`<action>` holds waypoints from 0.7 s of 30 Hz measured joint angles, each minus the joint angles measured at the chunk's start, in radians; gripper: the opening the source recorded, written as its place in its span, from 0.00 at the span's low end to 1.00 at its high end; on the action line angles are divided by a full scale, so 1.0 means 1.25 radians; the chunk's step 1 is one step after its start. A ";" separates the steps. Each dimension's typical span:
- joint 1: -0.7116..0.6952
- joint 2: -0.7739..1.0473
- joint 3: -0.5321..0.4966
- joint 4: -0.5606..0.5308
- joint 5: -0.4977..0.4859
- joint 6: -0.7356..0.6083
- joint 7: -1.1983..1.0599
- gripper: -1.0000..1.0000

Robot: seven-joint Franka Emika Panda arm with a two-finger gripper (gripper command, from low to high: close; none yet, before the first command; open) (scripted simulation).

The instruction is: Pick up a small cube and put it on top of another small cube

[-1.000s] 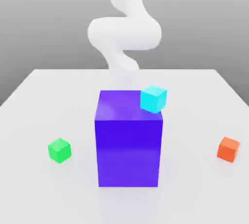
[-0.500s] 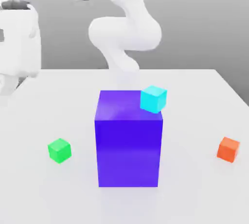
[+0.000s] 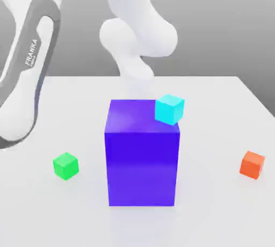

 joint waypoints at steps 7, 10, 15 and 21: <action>-0.010 0.047 0.011 0.012 0.012 0.034 -0.008 0.00; -0.005 0.027 0.005 0.007 0.009 0.018 -0.005 0.00; 0.032 -0.106 -0.049 -0.070 -0.072 -0.033 0.004 0.00; 0.078 -0.282 -0.138 -0.242 -0.265 -0.020 -0.002 0.00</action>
